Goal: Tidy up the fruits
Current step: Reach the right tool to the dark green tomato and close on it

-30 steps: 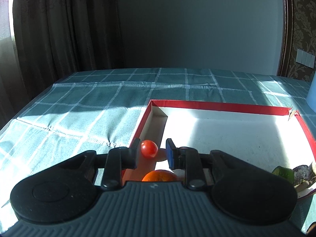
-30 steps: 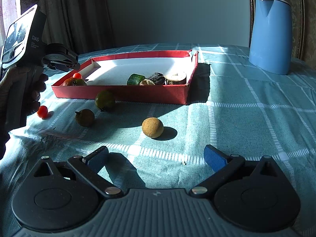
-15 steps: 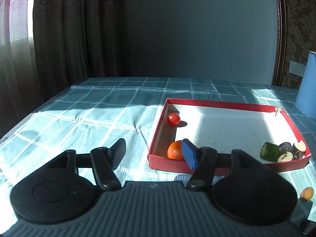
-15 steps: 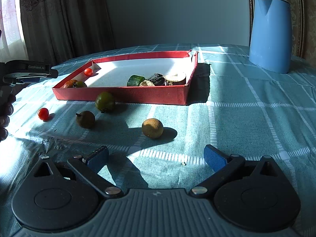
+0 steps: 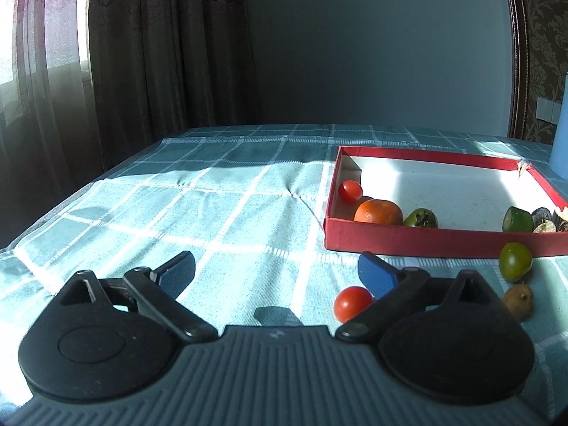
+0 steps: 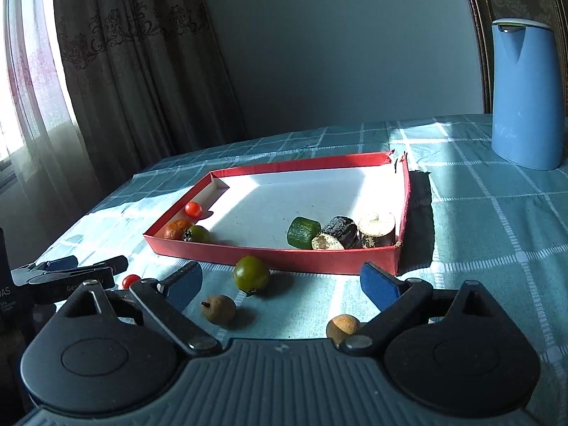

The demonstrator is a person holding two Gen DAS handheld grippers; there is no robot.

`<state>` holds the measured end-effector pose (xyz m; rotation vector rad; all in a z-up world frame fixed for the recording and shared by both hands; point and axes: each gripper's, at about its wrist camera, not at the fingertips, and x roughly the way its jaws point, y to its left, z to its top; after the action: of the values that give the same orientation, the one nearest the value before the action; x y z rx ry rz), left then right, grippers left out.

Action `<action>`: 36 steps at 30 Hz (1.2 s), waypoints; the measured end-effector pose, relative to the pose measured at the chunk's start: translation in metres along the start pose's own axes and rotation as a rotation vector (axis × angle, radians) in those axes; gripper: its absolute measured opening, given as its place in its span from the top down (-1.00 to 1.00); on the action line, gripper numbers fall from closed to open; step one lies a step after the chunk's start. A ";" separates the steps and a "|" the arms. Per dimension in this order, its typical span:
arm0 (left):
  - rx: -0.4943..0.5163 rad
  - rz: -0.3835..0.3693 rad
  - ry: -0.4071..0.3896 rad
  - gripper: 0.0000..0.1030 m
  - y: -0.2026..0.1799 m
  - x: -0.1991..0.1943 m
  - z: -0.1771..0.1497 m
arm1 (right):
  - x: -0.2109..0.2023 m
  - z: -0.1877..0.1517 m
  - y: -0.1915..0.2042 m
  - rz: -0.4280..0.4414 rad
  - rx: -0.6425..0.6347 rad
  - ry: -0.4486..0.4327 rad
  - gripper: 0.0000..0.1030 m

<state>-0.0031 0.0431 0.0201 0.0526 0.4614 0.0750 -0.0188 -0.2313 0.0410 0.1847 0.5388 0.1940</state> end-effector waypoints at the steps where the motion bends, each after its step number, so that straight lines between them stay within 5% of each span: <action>1: 0.002 0.005 -0.006 -0.95 0.000 -0.001 -0.001 | 0.009 0.005 0.004 -0.020 -0.005 0.015 -0.83; 11: 0.006 0.001 0.003 -1.00 -0.001 0.000 -0.002 | 0.070 0.001 0.010 -0.053 0.044 0.192 -0.58; 18: -0.022 -0.004 0.076 -1.00 0.003 0.012 -0.002 | 0.077 -0.001 0.016 -0.068 0.031 0.176 -0.58; 36: -0.025 -0.002 0.074 -1.00 0.005 0.012 -0.003 | 0.082 -0.014 0.034 -0.161 -0.069 0.104 -0.56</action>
<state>0.0059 0.0494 0.0124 0.0250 0.5348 0.0809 0.0381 -0.1782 -0.0030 0.0639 0.6468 0.0656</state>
